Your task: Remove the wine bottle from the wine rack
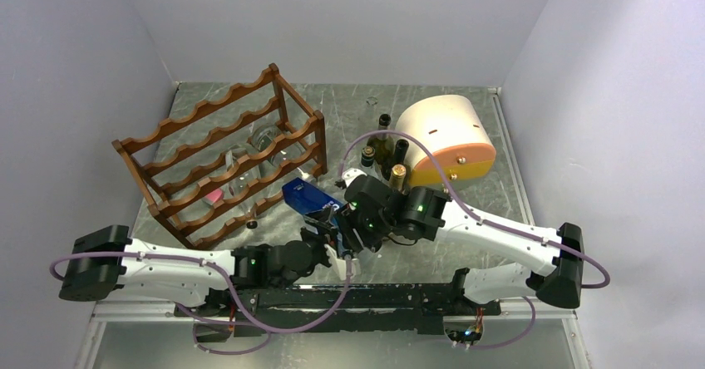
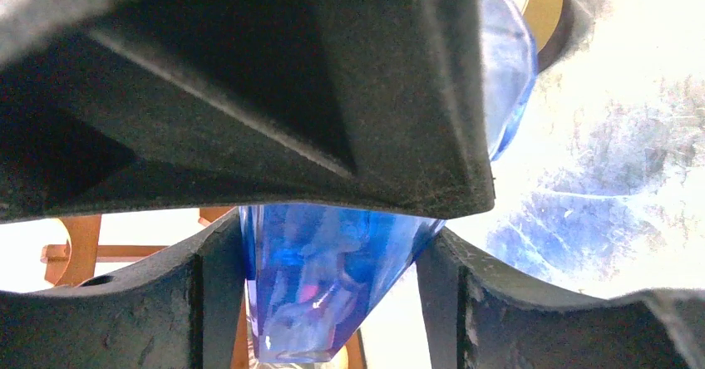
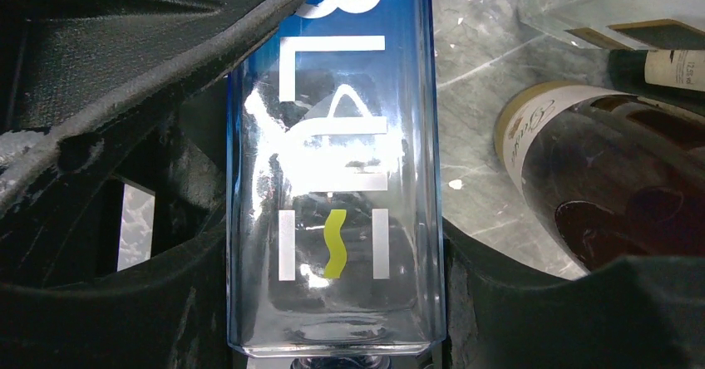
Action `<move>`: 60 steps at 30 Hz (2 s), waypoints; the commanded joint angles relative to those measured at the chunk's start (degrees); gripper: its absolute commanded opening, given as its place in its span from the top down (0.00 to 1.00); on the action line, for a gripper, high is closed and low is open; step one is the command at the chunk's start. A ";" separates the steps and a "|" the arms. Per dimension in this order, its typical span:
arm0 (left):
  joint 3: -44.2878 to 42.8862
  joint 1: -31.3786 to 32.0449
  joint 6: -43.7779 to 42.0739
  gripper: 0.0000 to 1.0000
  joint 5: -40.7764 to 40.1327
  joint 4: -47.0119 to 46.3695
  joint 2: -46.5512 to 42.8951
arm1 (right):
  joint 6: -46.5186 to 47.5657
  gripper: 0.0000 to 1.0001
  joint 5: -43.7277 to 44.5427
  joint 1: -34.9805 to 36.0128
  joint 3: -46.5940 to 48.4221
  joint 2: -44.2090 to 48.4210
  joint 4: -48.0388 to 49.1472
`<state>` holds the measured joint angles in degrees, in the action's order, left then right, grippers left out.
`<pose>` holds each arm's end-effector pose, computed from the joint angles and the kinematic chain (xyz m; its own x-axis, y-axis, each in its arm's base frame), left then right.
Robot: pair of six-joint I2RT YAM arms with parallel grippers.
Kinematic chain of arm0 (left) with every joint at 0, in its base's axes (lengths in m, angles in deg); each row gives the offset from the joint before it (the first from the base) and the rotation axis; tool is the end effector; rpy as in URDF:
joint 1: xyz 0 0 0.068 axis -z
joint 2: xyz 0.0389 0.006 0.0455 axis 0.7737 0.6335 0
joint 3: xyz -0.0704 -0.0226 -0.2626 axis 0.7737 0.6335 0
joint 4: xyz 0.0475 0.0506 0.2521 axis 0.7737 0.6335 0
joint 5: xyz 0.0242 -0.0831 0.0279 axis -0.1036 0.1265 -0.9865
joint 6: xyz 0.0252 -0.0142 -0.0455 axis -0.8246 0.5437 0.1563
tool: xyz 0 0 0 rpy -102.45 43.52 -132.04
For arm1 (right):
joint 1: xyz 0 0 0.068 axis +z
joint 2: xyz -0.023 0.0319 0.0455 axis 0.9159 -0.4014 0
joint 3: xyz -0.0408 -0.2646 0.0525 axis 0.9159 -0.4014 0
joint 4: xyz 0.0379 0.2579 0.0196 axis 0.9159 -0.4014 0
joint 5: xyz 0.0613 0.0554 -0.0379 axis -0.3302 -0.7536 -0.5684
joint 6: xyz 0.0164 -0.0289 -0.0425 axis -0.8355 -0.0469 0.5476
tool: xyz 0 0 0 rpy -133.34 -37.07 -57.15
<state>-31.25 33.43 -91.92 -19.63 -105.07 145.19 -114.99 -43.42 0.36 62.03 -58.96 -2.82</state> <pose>0.0441 -0.2204 0.2185 0.4841 0.6707 -0.5620 0.5598 0.2562 0.7880 0.0995 0.2230 0.3054 -0.6857 -0.4834 -0.5442 -0.6617 0.7255 0.1894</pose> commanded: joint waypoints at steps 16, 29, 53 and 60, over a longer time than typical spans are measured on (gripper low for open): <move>4.30 -0.80 16.64 0.93 -2.58 2.01 -13.41 | 12.48 0.00 11.96 0.21 20.37 5.49 5.82; 2.01 -1.79 31.86 0.93 8.25 -14.97 -23.75 | 14.69 0.00 19.67 0.24 16.28 17.67 16.07; 7.25 -19.72 45.44 0.93 32.05 -36.69 -10.28 | 12.07 0.00 18.48 0.19 11.71 19.47 16.81; 7.81 -21.15 43.80 0.93 35.69 -41.73 -4.89 | 12.10 0.00 18.56 0.19 12.01 17.75 16.16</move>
<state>-22.11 13.14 -47.07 12.23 -130.29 139.83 -102.66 -25.34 0.51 74.20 -40.56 12.35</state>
